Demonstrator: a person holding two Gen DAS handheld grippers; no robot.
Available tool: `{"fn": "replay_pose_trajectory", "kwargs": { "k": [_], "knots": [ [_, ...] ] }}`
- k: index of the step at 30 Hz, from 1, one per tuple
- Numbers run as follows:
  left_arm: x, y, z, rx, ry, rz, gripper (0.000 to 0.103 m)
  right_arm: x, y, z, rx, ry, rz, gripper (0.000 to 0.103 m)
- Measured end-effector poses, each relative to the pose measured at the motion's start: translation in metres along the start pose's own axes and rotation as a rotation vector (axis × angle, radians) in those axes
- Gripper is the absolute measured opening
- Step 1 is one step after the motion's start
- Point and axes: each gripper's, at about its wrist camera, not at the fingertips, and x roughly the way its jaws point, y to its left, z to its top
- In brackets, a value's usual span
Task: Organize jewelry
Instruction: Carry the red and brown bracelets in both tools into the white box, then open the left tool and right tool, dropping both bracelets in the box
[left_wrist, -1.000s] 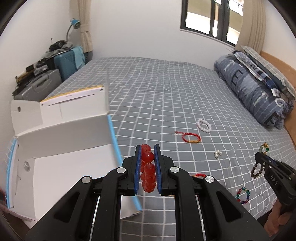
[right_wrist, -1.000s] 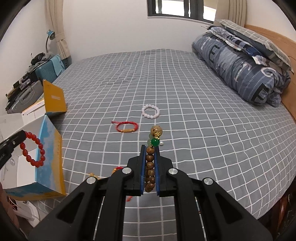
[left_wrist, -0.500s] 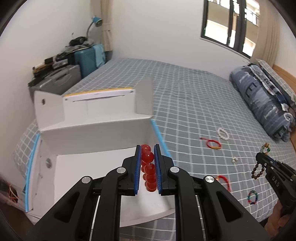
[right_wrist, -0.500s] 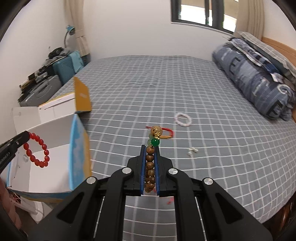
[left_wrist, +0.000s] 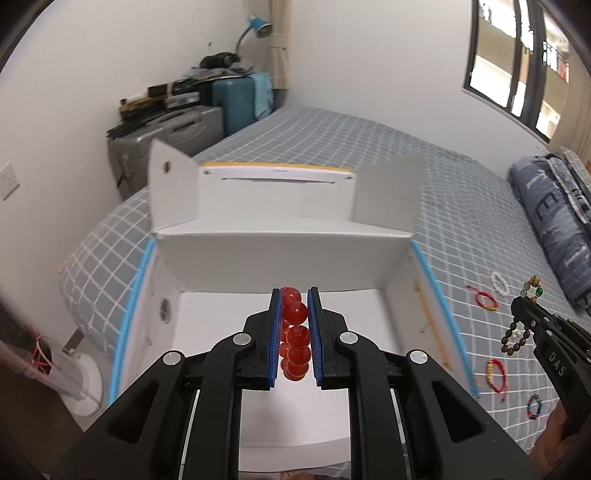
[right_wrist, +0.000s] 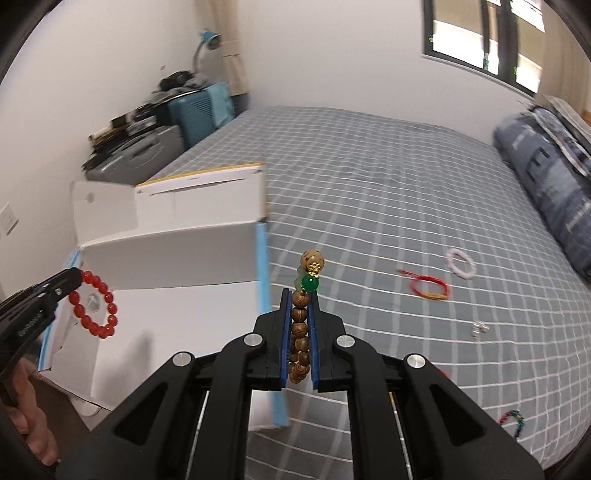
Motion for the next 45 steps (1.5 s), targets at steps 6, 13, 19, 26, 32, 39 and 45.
{"fn": "replay_pose_trajectory", "kwargs": {
  "k": [6, 13, 19, 26, 32, 39, 45],
  "knots": [
    [0.016, 0.022, -0.002, -0.018, 0.041, 0.030, 0.013, 0.017, 0.048, 0.002, -0.060, 0.021, 0.058, 0.007],
    [0.032, 0.040, -0.001, -0.029, 0.077, 0.056, 0.013, 0.047, 0.077, 0.002, -0.091, 0.080, 0.099, 0.007],
    [0.050, 0.042, -0.006, -0.025, 0.131, 0.067, 0.013, 0.074, 0.088, 0.000, -0.100, 0.143, 0.109, 0.007],
    [0.073, 0.047, -0.014, -0.030, 0.215, 0.075, 0.013, 0.100, 0.096, -0.008, -0.125, 0.233, 0.111, 0.007],
    [0.082, 0.047, -0.021, -0.030, 0.254, 0.082, 0.013, 0.114, 0.099, -0.014, -0.126, 0.284, 0.112, 0.007],
    [0.092, 0.048, -0.027, -0.025, 0.290, 0.087, 0.013, 0.124, 0.099, -0.020, -0.122, 0.322, 0.102, 0.007],
    [0.089, 0.050, -0.026, -0.039, 0.267, 0.092, 0.015, 0.125, 0.100, -0.021, -0.120, 0.328, 0.112, 0.010]
  ]
}}
